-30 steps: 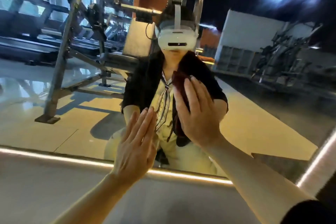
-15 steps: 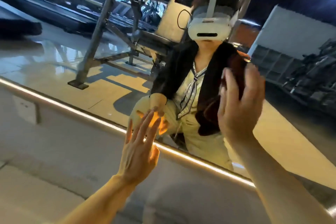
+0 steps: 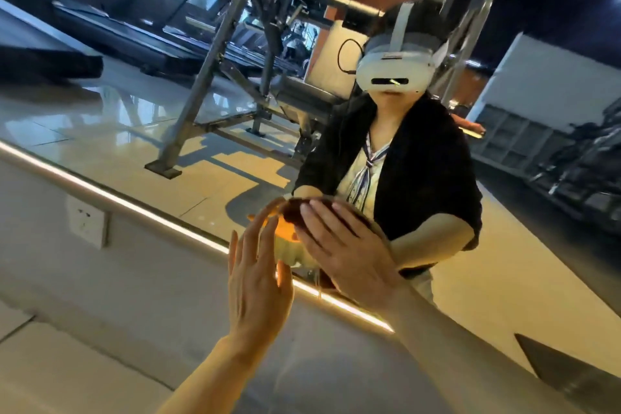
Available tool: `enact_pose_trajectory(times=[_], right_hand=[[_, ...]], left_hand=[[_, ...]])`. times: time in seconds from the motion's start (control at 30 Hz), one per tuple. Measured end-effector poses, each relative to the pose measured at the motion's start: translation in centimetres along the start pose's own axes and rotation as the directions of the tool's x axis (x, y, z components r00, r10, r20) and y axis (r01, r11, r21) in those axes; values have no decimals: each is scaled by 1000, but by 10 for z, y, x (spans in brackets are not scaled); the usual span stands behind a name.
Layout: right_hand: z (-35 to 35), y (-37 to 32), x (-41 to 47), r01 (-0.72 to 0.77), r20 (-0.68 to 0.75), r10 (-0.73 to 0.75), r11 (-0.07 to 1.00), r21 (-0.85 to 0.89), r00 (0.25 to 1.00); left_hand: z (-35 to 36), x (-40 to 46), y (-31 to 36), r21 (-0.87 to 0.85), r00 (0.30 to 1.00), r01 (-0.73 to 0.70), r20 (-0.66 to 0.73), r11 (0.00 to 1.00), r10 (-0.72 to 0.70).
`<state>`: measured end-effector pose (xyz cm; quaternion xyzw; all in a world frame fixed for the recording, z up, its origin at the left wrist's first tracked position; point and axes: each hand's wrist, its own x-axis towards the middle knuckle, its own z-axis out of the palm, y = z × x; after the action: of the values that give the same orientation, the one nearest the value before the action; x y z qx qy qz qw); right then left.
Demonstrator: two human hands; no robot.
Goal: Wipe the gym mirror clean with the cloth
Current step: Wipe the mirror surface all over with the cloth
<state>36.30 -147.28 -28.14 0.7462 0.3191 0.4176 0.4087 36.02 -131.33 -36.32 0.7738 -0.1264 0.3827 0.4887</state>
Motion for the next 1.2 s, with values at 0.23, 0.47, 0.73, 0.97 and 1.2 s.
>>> enact_pose_trajectory(times=[0.23, 0.47, 0.73, 0.97, 1.2], right_hand=[[-13, 59, 92, -583, -366, 591, 799, 145, 719], [6, -41, 15, 129, 125, -130, 992, 9, 984], [-20, 79, 44, -662, -333, 675, 730, 169, 659], [-8, 52, -44, -172, -126, 179, 983, 64, 976], [-12, 72, -169, -278, -204, 285, 958, 65, 937]], left_hand=[[-2, 15, -2, -70, 993, -13, -118, 997, 5], [-6, 6, -5, -63, 993, 32, -108, 998, -38], [1, -12, 14, -53, 986, -130, 94, 990, 134], [36, -27, 54, -12, 981, -126, 147, 992, 127], [89, -44, 130, -45, 937, -276, 209, 960, 280]])
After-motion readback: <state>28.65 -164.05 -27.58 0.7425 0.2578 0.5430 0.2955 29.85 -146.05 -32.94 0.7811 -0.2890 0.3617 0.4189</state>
